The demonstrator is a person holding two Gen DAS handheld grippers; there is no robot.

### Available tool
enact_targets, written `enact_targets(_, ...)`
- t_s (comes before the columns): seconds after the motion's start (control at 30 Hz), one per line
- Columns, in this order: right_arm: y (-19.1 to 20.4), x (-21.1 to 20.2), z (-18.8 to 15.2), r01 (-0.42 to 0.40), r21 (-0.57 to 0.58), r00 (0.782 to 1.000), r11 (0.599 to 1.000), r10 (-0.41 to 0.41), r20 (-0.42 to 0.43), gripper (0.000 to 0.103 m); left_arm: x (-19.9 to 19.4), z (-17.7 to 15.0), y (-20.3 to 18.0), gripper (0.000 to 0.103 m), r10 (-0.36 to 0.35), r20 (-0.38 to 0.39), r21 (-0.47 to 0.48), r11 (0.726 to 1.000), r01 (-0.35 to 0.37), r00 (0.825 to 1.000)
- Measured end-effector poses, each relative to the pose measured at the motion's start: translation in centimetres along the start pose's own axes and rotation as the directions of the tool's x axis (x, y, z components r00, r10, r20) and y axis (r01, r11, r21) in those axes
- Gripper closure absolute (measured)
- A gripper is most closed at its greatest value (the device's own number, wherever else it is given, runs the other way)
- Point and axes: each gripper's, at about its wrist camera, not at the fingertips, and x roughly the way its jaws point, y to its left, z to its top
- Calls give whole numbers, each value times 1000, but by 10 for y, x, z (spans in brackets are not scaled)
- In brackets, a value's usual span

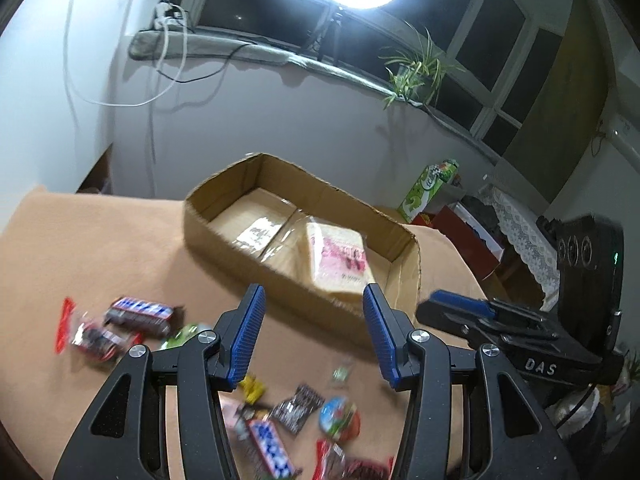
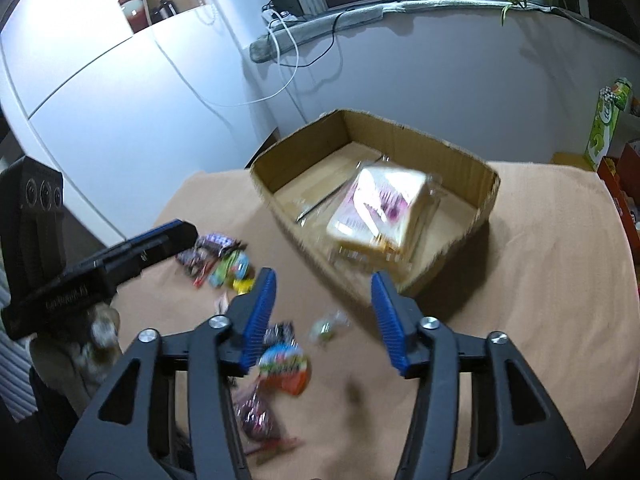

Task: Organize snacks
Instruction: 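Grasp the red-wrapped snack bag with the right tool while left grasps green candy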

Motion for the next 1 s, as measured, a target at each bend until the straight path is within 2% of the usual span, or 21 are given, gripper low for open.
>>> enact_targets(0.2, 22, -9, -39, 21, -69, 999, 997, -23, -23, 49, -24, -28, 20, 52, 44, -10, -14, 999, -44, 999)
enact_targets(0.3, 31, -9, -57, 39, -109, 999, 993, -43, -33, 44, -30, -44, 28, 52, 60, -24, -25, 998, -60, 998)
enact_targets(0.4, 39, -6, -75, 48, -147, 997, 988, -57, -55, 42, -34, -64, 33, 52, 77, -43, -23, 997, -78, 996)
enact_targets(0.57, 52, 3, -102, 39, -199, 992, 979, -62, -110, 42, -32, -102, 36, 52, 84, -112, -14, 996, -87, 990)
enact_targets(0.73, 62, 12, -113, 43, -244, 987, 969, -79, -140, 42, -25, -124, 27, 52, 101, -159, 41, 995, -95, 982)
enact_targets(1.0, 71, 26, -115, 43, -288, 982, 957, -93, -164, 42, -12, -131, 21, 52, 112, -183, 86, 991, -98, 977)
